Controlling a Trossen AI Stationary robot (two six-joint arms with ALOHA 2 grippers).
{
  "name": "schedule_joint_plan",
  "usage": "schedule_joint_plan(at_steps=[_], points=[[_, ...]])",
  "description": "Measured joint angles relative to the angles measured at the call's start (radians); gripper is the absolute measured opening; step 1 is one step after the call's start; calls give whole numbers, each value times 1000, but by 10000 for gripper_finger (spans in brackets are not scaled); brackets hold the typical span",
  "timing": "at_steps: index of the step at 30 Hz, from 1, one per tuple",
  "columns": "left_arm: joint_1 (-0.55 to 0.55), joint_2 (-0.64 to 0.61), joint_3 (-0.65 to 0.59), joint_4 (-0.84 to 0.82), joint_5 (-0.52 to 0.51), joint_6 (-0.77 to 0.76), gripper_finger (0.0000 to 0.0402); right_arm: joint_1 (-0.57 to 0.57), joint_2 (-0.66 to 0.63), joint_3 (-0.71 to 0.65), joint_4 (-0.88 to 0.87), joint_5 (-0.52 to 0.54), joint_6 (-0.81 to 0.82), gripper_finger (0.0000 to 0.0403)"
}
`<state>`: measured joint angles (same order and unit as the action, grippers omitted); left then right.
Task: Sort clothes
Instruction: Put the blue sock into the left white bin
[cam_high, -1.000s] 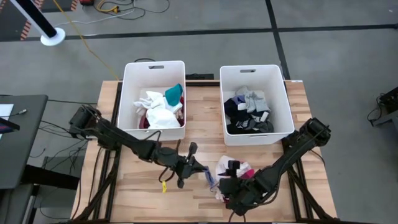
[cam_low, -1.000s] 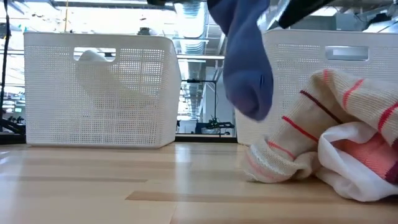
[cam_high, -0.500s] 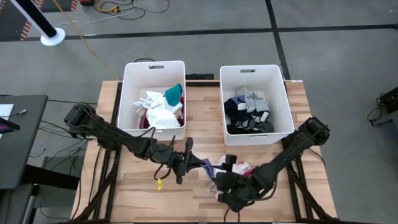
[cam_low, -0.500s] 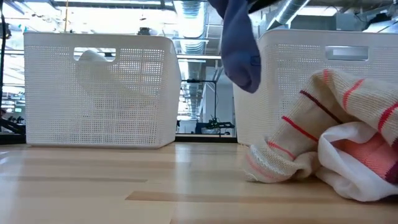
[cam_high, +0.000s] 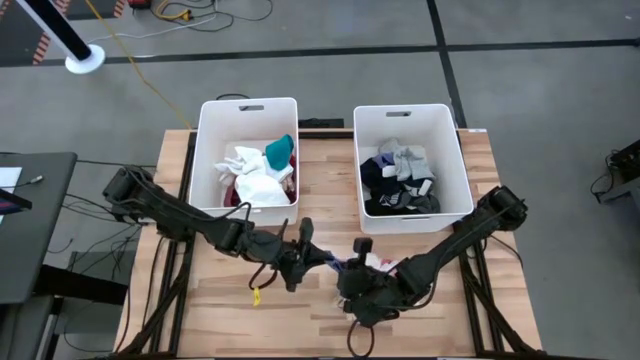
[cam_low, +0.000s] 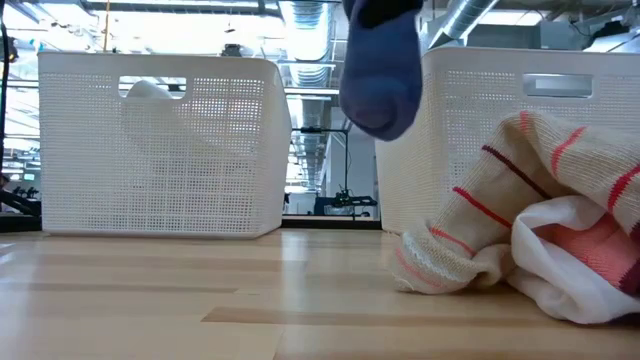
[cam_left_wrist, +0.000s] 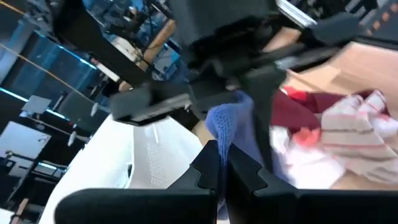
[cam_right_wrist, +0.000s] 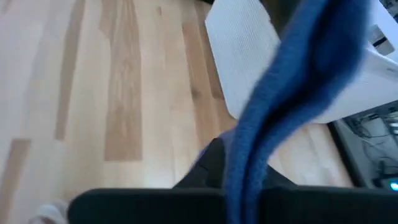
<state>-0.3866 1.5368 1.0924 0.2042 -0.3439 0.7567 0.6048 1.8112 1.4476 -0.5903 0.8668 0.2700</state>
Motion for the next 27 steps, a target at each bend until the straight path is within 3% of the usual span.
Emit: schedule_joint_plan(at_steps=[7, 15, 22, 27], points=[[-3, 0, 41, -99, -76, 24, 26, 4, 0, 119, -214, 90, -9, 8], [-6, -16, 40, -172, -190, 47, 134, 4, 0, 274, -453, 167, -8, 2], [-6, -130, 41, -270, -243, -76, 233, -14, 1, 403, -715, 232, 71, 1], [-6, -230, 41, -488, -237, -240, 252, -44, 1, 486, -943, 266, 210, 0]])
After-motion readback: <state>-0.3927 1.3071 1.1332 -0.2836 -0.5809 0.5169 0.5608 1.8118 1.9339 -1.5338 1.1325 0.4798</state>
